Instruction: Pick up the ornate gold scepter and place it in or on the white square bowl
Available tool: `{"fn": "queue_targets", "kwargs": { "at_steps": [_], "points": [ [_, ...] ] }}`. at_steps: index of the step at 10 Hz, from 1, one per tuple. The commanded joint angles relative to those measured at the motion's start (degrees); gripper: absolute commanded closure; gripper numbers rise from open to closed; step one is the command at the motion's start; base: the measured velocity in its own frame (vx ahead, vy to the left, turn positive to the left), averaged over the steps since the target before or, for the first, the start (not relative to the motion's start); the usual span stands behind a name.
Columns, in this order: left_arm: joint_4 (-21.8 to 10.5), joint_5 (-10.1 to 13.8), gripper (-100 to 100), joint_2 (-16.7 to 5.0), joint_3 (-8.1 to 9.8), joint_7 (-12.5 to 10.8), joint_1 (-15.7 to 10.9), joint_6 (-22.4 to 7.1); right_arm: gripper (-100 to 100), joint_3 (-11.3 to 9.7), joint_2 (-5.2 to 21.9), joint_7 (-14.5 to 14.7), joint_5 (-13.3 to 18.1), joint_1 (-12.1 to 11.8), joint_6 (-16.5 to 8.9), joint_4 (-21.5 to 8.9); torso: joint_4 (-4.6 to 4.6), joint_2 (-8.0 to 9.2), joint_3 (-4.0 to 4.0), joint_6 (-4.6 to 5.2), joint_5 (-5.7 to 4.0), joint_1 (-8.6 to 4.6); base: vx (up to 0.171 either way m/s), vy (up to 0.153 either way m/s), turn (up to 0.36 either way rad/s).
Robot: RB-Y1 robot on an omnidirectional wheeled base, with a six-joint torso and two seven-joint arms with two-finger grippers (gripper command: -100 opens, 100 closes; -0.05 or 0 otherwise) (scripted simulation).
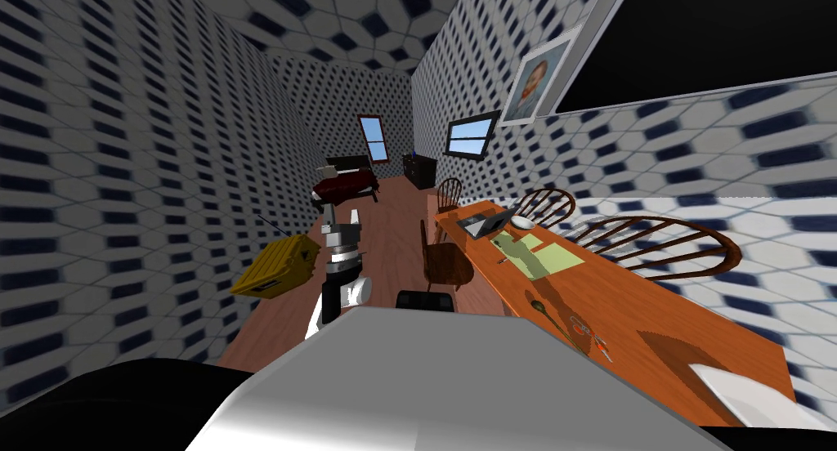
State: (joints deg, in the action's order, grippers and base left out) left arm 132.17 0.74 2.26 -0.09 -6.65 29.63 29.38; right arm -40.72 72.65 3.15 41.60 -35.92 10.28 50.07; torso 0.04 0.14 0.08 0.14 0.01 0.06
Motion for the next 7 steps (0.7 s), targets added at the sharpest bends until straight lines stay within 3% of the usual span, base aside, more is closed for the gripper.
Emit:
{"fn": "queue_targets", "kwargs": {
  "at_steps": [1,3,4,5,6,7],
  "points": [
    [0.0,0.0,0,0.0,0.00,0.0,0.0,0.0,-100,0.0,0.0,0.0,0.0,0.0,0.0,0.0,0.00,0.00,0.00,0.00,0.00,0.00,-0.001,-0.010,0.028],
    [0.0,0.0,0,0.0,0.00,0.0,0.0,0.0,-100,0.0,0.0,0.0,0.0,0.0,0.0,0.0,0.00,0.00,0.00,-0.01,-0.02,-0.06,-0.001,-0.006,0.016],
    [0.0,0.0,0,0.0,0.00,0.0,0.0,0.0,-100,1.6,0.8,-1.4,-0.9,-0.2,0.5,0.6,0.00,0.00,0.00,0.00,-0.01,-0.03,-0.088,-0.012,-0.102],
    [0.0,0.0,0,0.0,0.00,0.0,0.0,0.0,-100,1.7,0.8,-1.5,-1.0,0.0,0.6,0.7,0.04,0.25,0.13,0.02,0.00,-0.07,-0.115,-0.008,-0.034],
    [0.0,0.0,0,0.0,0.00,0.0,0.0,0.0,-100,1.4,-1.0,-0.8,-1.0,1.9,1.6,1.4,0.08,0.38,0.22,0.01,-0.01,-0.05,-0.106,-0.060,0.147],
    [0.0,0.0,0,0.0,0.00,0.0,0.0,0.0,-100,1.1,-1.4,-0.6,-0.8,2.3,1.8,1.5,0.09,0.38,0.22,-0.05,-0.05,-0.22,-0.068,-0.087,0.149]
  ]
}}
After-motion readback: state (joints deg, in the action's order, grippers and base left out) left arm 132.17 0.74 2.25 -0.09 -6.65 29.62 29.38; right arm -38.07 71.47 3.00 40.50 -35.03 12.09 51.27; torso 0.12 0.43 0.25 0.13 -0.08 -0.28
